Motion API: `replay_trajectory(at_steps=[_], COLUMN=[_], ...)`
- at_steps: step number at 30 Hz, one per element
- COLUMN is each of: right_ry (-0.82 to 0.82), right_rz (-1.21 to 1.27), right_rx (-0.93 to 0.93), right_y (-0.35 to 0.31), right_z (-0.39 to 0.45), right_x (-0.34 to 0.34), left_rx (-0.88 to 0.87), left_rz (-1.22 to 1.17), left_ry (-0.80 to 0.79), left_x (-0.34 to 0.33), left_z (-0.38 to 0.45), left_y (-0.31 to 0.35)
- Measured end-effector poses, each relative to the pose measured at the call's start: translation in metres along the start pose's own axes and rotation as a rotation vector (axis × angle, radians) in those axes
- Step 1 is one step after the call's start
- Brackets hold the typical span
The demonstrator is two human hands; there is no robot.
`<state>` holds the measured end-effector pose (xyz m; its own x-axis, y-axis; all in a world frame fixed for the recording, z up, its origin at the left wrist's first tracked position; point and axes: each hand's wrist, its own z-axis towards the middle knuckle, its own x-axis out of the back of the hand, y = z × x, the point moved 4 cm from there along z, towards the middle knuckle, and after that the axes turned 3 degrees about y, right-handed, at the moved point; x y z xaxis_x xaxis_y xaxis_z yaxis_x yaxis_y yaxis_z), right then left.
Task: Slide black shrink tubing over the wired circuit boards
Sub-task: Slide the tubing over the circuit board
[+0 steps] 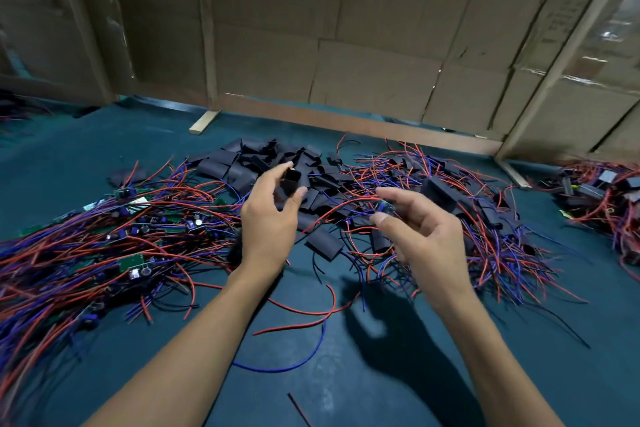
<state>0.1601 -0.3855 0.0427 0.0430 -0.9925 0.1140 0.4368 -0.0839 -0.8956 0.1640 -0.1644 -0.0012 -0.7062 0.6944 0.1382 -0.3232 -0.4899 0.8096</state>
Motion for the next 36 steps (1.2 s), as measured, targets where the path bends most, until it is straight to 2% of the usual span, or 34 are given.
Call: replay_trajectory(at_steps=[3, 8, 11, 20, 36], right_ry=[-0.048, 0.15, 0.197, 0.244, 0.322], right_rz=[0.08, 0.348, 0.375, 0.267, 0.047], right_rx=[-0.062, -0.021, 0.019, 0.006, 0.104], right_y=[0.0, -0.004, -0.007, 0.0, 0.003], right_z=[0.004, 0.011, 0.014, 0.016, 0.017], right_x=[0.004, 0.025, 0.037, 0.039, 0.046], left_rx=[0.055, -0.055, -0.118, -0.138, -0.224], left_rz=[-0.025, -0.021, 0.008, -0.008, -0.008], left_ry=[-0.121, -0.317, -0.391, -0.393, -0.458], left_x=[-0.008, -0.022, -0.026, -0.023, -0.023], left_z=[0.0, -0.003, -0.006, -0.006, -0.009], left_y=[-0.006, -0.006, -0.005, 0.0, 0.009])
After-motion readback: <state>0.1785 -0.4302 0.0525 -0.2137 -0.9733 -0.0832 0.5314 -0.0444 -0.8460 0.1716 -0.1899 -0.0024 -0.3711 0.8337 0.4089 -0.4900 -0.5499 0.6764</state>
